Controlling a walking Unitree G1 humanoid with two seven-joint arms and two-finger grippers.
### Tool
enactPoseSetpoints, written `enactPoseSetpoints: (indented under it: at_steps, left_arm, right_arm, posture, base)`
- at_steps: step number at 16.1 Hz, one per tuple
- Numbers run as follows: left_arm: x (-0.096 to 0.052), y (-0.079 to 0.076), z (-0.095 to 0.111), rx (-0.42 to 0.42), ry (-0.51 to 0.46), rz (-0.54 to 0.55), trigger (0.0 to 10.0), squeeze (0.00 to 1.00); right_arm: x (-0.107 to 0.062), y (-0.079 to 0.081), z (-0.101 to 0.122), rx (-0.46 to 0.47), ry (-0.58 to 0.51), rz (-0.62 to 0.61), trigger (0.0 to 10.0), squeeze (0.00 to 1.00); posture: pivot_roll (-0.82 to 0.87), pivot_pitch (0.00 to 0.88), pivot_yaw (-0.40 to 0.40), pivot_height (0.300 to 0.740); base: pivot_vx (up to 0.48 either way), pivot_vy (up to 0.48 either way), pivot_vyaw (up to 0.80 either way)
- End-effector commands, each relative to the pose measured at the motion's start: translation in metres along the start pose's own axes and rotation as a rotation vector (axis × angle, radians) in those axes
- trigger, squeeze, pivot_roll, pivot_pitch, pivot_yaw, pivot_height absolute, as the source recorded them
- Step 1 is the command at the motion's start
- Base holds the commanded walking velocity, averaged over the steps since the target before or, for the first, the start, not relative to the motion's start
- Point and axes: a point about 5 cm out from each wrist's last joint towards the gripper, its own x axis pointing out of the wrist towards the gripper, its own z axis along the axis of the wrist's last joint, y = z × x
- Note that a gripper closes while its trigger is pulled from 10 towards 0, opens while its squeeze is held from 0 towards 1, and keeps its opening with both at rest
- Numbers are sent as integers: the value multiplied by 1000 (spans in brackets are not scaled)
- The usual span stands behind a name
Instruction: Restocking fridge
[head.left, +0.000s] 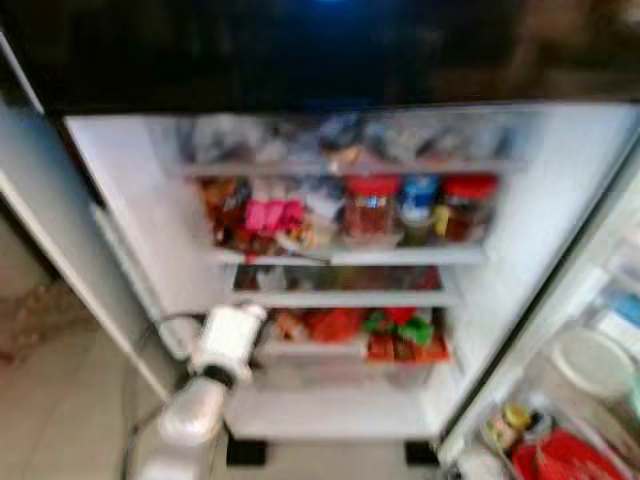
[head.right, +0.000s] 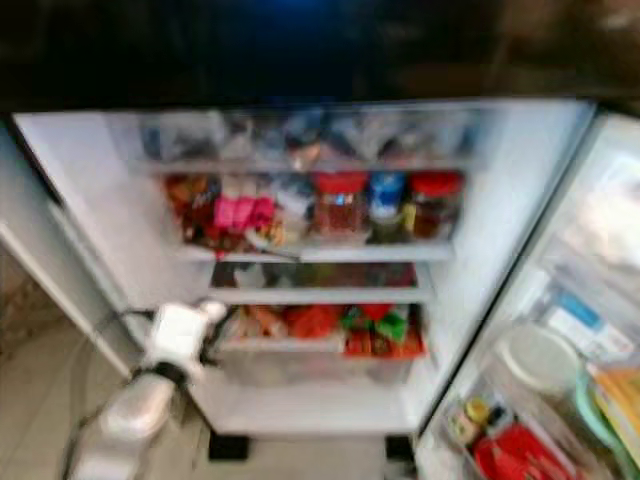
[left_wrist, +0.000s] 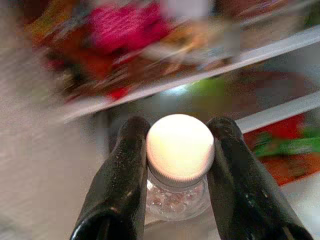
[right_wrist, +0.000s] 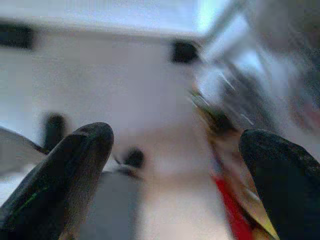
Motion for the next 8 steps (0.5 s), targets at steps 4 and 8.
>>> enactPoseSetpoints:
  at_steps: [4, 8]
  left_arm:
    - [4, -14, 5, -4, -10, -43, 10000, 0]
    - [5, -15, 6, 3, -17, -47, 10000, 0]
  right_arm:
    - [-3, -9, -14, -5, 42, -5, 10000, 0]
    - [-3, -8, -12, 7, 31, 3, 10000, 0]
  posture:
    - [24, 0, 10, 740]
    - [25, 0, 9, 740]
  base:
    - [72, 0, 0]
    - [0, 0, 0]
